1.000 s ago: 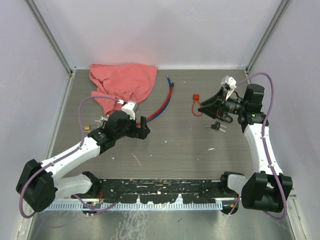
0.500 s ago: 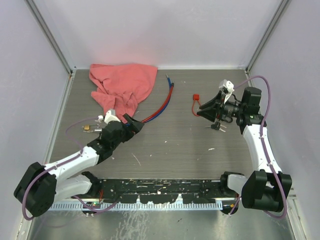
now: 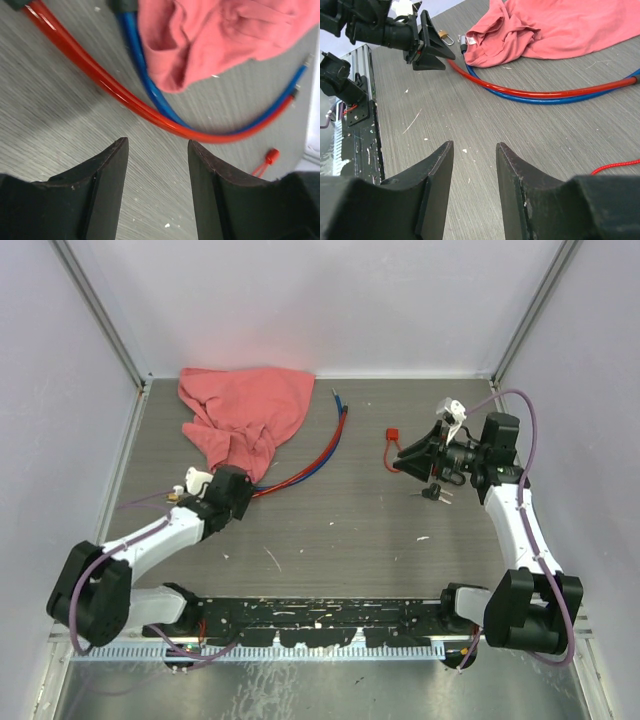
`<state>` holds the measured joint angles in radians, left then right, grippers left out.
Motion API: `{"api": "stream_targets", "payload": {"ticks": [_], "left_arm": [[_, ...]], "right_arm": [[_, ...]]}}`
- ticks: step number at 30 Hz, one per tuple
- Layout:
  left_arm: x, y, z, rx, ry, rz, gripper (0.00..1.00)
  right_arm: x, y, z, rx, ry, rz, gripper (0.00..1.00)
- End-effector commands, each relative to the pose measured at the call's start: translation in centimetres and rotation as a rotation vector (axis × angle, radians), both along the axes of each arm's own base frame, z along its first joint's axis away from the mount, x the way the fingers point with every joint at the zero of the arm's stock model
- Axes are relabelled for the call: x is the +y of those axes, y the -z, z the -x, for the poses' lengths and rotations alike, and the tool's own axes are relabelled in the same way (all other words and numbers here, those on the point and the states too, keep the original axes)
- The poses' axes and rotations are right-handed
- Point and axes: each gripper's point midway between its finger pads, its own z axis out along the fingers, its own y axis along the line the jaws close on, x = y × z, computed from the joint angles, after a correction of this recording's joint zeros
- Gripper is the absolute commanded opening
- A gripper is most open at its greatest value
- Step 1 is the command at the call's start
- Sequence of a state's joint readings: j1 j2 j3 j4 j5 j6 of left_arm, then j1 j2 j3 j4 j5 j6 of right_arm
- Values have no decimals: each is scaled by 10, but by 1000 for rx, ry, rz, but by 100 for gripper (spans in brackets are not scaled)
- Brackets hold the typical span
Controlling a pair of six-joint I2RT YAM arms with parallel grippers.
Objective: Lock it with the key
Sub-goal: Pick up the lock from the center of the board.
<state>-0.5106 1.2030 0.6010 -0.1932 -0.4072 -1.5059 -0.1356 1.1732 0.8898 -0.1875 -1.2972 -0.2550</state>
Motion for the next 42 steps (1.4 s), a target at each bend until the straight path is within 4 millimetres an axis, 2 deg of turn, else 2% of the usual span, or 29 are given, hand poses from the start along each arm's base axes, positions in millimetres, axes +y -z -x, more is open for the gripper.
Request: {"api": "stream_targets", "payload": {"ticks": [1, 6, 12, 21, 24, 28, 32, 39, 42], "left_arm": [[4, 9, -12, 102, -56, 7, 52], [8, 27, -19, 172, -98, 19, 53], [8, 53, -17, 260, -138, 59, 50], [16, 66, -19, 302, -181, 75, 45], [18, 72, -15, 342, -190, 81, 39], [25, 75, -7, 409, -213, 47, 37], [29, 76, -2, 456, -210, 7, 29], [26, 79, 0, 501, -167, -19, 4], [27, 72, 1, 481, -147, -27, 0]], "right_arm": [[3, -1, -4, -12, -9, 4, 45], [5, 2, -5, -1, -12, 13, 44], [4, 6, -8, 5, -2, 25, 44], [3, 7, -9, 9, 2, 28, 44], [3, 7, -9, 7, 5, 32, 44], [2, 6, -9, 4, 7, 35, 44], [3, 5, -9, -1, 6, 37, 44], [2, 5, -8, -5, 7, 41, 44], [2, 6, -8, -4, 8, 42, 44]]}}
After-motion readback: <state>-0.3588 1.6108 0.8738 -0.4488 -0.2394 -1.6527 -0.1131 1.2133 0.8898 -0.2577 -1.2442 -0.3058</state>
